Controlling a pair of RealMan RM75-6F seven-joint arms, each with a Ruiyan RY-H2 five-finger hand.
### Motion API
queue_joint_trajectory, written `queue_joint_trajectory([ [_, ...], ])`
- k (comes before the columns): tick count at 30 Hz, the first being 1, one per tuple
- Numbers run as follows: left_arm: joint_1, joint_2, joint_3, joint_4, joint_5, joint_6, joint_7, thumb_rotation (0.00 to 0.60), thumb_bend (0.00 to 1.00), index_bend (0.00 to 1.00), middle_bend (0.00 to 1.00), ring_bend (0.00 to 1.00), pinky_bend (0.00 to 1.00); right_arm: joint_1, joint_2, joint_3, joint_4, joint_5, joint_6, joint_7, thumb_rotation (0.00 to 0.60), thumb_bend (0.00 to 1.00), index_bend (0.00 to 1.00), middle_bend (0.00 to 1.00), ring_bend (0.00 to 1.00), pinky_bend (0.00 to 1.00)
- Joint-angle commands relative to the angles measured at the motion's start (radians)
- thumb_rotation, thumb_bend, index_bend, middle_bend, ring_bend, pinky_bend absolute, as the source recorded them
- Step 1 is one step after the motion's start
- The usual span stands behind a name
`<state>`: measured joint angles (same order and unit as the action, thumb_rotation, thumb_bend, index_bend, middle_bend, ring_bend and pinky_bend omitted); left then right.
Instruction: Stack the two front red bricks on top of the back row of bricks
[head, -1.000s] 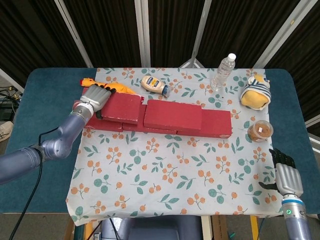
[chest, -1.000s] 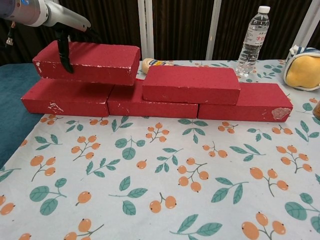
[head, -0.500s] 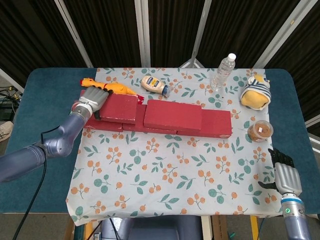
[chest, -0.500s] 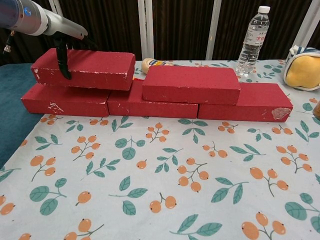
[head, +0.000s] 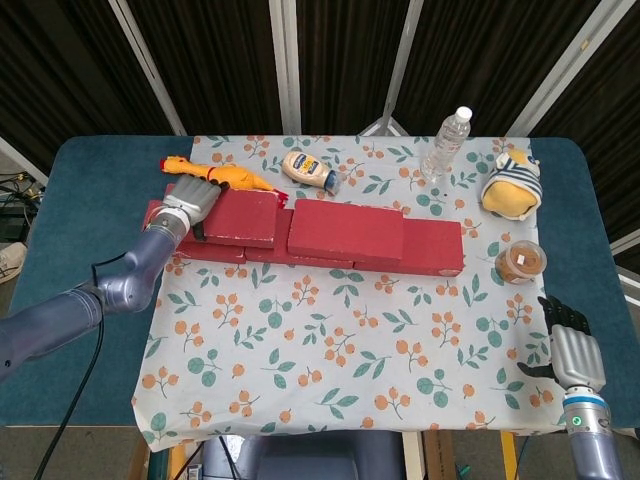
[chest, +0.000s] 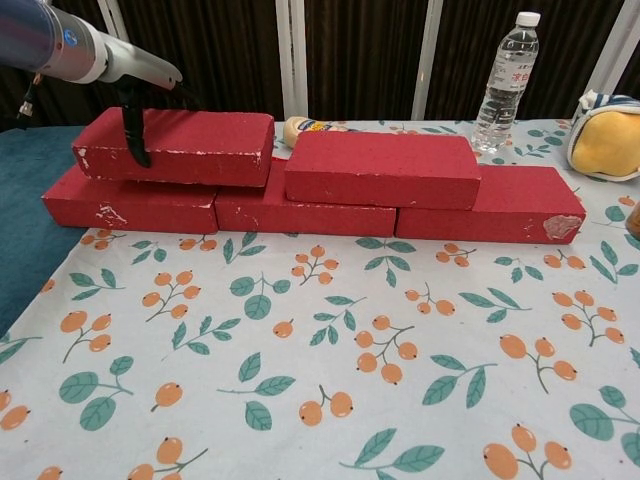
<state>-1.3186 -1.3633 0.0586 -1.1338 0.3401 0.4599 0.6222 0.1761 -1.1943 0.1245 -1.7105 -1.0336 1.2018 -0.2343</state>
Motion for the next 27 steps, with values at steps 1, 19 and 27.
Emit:
queue_joint_trajectory([
  [1,-0.008,-0.006,0.012,0.006,-0.001,-0.003,-0.013,0.6,0.0,0.18,0.29,0.27,0.3,0.002,0.0,-0.001,0.0,0.001,-0.001,0.0,0.6,0.11,0.0,0.0,0.0,0.0],
  [19,-0.054,-0.038,0.077,0.033,-0.018,-0.006,-0.062,0.6,0.0,0.18,0.29,0.27,0.3,0.002,0.006,-0.007,-0.002,-0.002,0.012,0.015,0.6,0.11,0.0,0.0,0.0,0.0],
  [27,-0.075,-0.052,0.1,0.041,-0.042,-0.005,-0.072,0.6,0.0,0.18,0.29,0.27,0.3,0.003,0.008,-0.009,-0.003,-0.002,0.011,0.02,0.6,0.11,0.0,0.0,0.0,0.0],
])
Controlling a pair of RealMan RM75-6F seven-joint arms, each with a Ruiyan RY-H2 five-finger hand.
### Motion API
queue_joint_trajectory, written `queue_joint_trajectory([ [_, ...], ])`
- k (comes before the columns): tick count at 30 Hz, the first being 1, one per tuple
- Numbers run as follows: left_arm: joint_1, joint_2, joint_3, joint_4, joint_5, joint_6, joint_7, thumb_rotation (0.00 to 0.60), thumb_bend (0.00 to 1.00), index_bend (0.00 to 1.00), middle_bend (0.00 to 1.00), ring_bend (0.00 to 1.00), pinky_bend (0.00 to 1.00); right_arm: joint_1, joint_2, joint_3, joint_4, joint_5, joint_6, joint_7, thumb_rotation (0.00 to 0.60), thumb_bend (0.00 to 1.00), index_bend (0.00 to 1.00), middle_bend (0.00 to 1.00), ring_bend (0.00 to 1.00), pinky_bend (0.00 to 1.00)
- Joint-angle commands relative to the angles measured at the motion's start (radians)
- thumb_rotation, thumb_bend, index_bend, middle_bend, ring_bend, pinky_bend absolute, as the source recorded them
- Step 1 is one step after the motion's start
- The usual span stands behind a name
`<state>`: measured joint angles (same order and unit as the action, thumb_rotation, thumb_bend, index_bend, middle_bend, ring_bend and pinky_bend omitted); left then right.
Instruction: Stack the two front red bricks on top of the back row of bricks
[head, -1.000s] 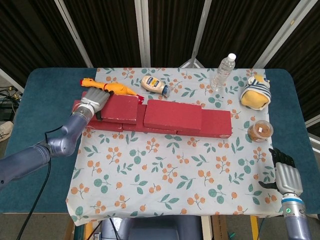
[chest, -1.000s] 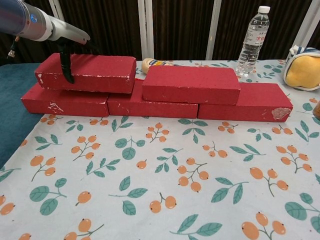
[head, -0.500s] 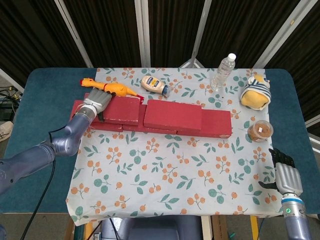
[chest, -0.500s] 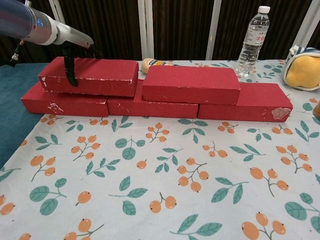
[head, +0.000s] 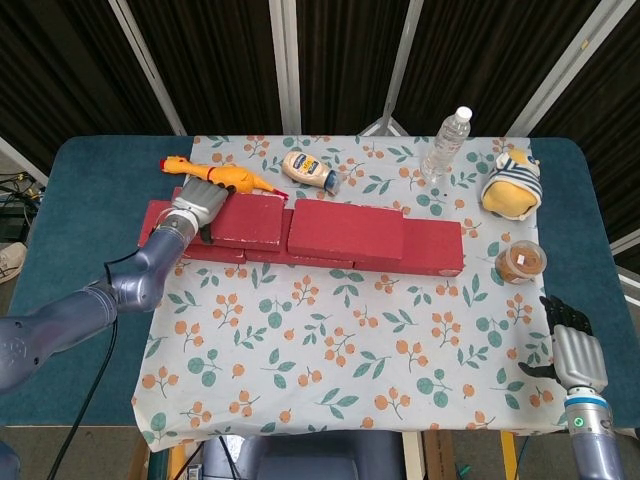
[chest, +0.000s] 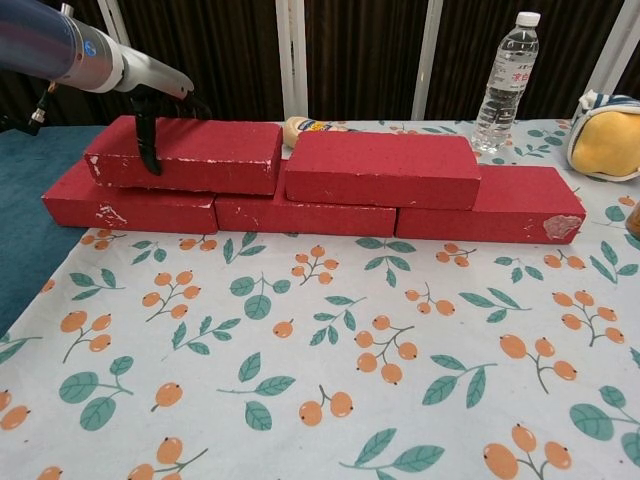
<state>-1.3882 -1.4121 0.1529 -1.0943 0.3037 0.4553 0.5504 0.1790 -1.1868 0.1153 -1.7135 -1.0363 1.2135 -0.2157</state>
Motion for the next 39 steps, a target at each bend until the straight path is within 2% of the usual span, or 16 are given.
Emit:
queue_joint_trajectory([
  [1,-0.008,-0.004,0.008,0.003,-0.009,0.001,-0.001,0.6,0.0,0.18,0.28,0.27,0.3,0.0,0.001,0.0,0.0,0.0,0.0,0.003,0.6,0.11,0.0,0.0,0.0,0.0],
  [39,-0.069,-0.048,0.065,0.02,-0.08,0.013,-0.008,0.6,0.0,0.17,0.28,0.27,0.3,0.0,0.012,-0.002,0.0,0.002,0.006,0.021,0.6,0.11,0.0,0.0,0.0,0.0],
])
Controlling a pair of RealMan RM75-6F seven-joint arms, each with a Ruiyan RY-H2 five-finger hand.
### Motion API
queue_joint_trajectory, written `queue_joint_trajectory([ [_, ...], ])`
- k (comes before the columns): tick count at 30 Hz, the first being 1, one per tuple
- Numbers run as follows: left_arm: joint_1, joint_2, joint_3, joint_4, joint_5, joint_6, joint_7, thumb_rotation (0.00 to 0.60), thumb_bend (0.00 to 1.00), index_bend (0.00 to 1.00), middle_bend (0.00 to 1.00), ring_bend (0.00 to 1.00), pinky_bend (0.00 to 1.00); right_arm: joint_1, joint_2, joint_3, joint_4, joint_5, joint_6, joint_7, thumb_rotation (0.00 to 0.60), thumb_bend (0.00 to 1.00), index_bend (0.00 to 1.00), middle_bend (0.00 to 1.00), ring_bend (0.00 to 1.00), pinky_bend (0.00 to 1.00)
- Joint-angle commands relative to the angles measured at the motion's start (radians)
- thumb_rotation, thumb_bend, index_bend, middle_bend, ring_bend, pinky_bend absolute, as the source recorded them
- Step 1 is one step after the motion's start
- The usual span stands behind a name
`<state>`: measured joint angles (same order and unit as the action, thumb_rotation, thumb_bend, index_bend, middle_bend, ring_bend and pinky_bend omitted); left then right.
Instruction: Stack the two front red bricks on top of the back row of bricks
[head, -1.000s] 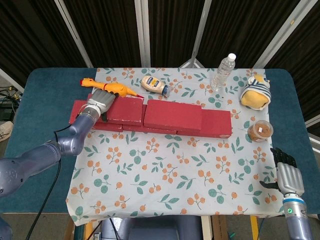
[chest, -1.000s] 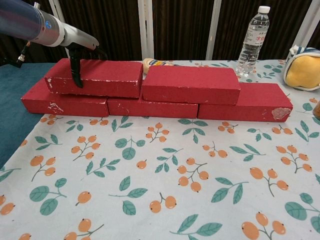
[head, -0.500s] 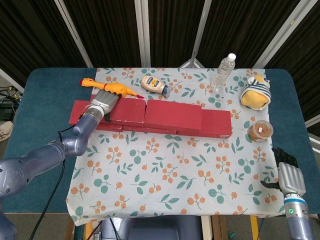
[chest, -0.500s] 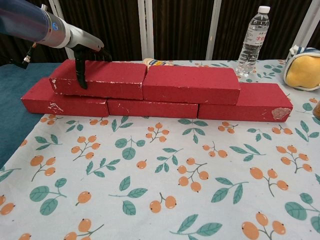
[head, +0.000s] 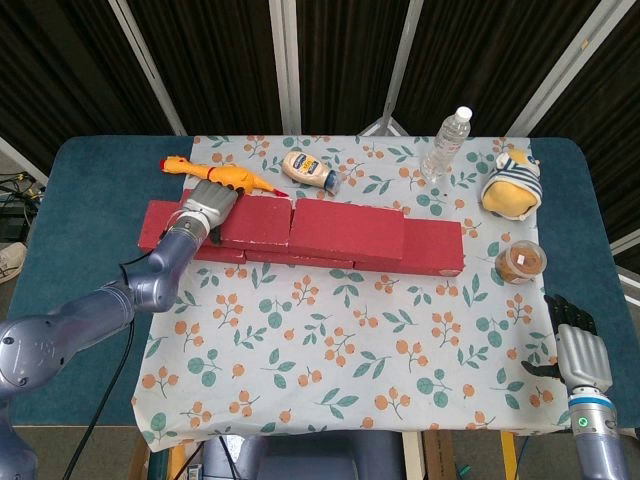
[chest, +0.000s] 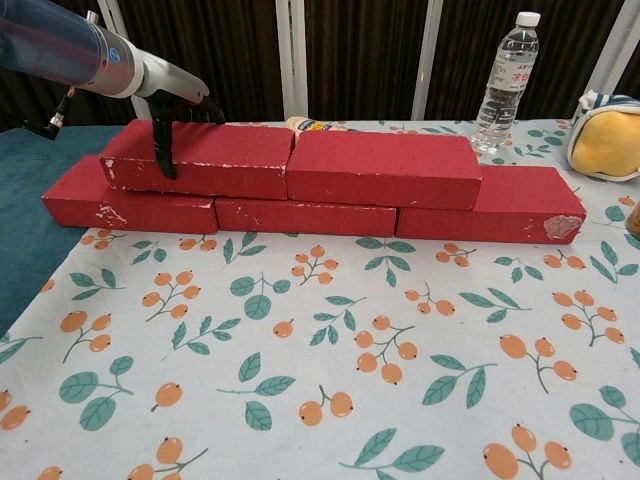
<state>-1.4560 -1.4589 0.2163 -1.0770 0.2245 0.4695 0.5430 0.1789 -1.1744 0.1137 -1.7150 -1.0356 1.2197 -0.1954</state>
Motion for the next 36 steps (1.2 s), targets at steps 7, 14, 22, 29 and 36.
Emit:
queue_joint_trajectory([
  [7,-0.005,-0.004,0.004,0.003,-0.004,-0.002,-0.002,0.6,0.0,0.17,0.28,0.27,0.3,0.001,-0.001,0.0,0.0,0.004,-0.001,-0.001,0.6,0.11,0.0,0.0,0.0,0.0],
  [14,-0.007,-0.007,0.006,0.002,-0.006,-0.001,-0.004,0.6,0.0,0.17,0.28,0.27,0.3,0.002,0.0,0.001,-0.002,0.005,0.0,-0.002,0.6,0.11,0.0,0.0,0.0,0.0],
  [22,-0.01,-0.01,0.009,0.004,-0.012,-0.002,-0.008,0.6,0.0,0.16,0.26,0.27,0.3,0.002,0.0,-0.002,-0.001,0.005,-0.001,-0.002,0.6,0.11,0.0,0.0,0.0,0.0],
  [29,-0.019,-0.012,0.02,0.002,-0.033,-0.006,-0.004,0.6,0.0,0.14,0.24,0.24,0.29,0.002,0.0,-0.001,-0.001,0.005,0.002,0.0,0.6,0.11,0.0,0.0,0.0,0.0],
  [36,-0.038,-0.012,0.043,-0.005,-0.075,-0.005,0.012,0.6,0.0,0.1,0.19,0.2,0.28,0.001,0.0,0.0,-0.001,0.006,0.003,0.002,0.6,0.11,0.0,0.0,0.0,0.0],
])
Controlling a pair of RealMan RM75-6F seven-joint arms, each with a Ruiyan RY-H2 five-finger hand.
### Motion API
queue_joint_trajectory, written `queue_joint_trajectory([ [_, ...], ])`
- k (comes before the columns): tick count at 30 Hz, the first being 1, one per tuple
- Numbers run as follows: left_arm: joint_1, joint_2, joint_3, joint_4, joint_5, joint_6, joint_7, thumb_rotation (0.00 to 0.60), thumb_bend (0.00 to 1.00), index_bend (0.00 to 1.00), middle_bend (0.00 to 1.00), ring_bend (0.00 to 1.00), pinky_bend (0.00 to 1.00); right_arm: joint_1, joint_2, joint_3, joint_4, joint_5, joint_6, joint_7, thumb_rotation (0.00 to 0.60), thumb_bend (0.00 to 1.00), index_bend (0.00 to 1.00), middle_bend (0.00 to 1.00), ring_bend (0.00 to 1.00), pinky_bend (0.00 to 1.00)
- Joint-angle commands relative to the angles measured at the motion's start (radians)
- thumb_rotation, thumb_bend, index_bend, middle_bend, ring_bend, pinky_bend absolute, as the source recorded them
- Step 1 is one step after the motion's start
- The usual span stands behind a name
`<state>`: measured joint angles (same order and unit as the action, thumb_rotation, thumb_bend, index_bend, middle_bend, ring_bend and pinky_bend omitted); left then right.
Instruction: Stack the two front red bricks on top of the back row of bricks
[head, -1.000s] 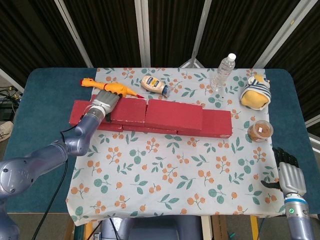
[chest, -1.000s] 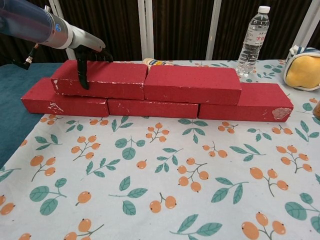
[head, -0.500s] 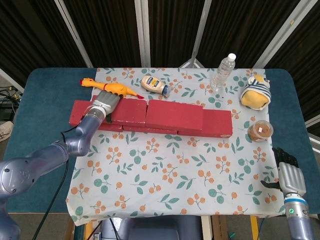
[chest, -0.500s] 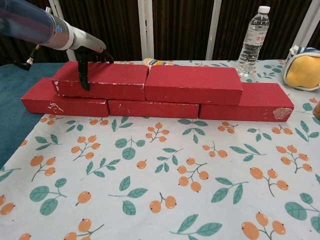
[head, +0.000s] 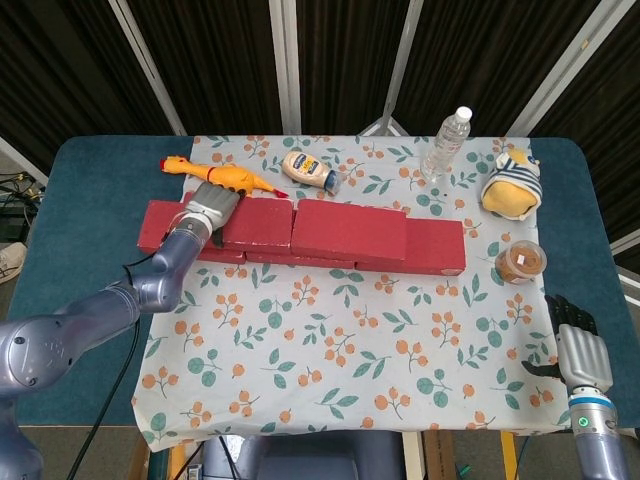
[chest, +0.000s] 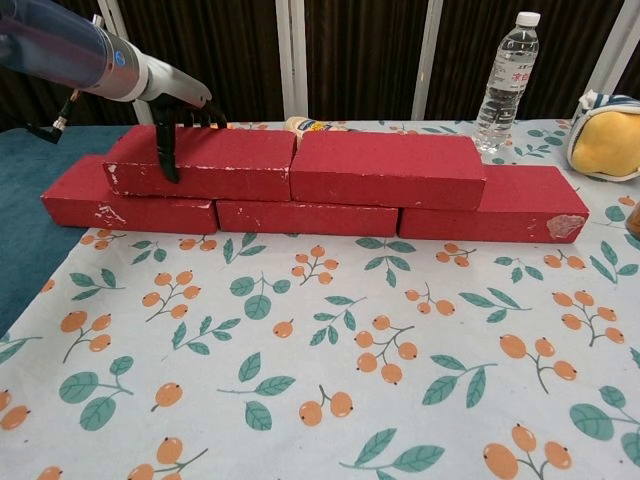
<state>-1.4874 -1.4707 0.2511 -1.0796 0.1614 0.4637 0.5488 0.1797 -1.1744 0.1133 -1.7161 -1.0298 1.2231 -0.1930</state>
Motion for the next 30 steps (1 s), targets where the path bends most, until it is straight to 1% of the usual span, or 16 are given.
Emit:
queue_joint_trajectory([
  [1,-0.01,0.0,0.013,-0.004,-0.021,0.002,0.009,0.6,0.0,0.09,0.18,0.19,0.27,0.0,0.0,0.0,0.0,0.001,0.0,0.0,0.6,0.11,0.0,0.0,0.0,0.0],
  [9,-0.025,-0.009,0.03,-0.001,-0.057,0.011,0.025,0.6,0.0,0.06,0.15,0.17,0.27,0.001,0.0,0.001,-0.001,0.006,-0.001,-0.003,0.6,0.11,0.0,0.0,0.0,0.0],
  [19,-0.013,-0.025,0.012,0.014,-0.034,0.046,0.031,0.6,0.0,0.06,0.15,0.17,0.27,0.002,0.001,0.001,-0.004,0.014,-0.001,-0.008,0.6,0.11,0.0,0.0,0.0,0.0],
  [30,-0.009,-0.029,-0.002,0.014,-0.039,0.039,0.047,0.6,0.0,0.06,0.15,0.17,0.27,0.002,0.002,0.002,-0.008,0.022,-0.001,-0.011,0.6,0.11,0.0,0.0,0.0,0.0],
])
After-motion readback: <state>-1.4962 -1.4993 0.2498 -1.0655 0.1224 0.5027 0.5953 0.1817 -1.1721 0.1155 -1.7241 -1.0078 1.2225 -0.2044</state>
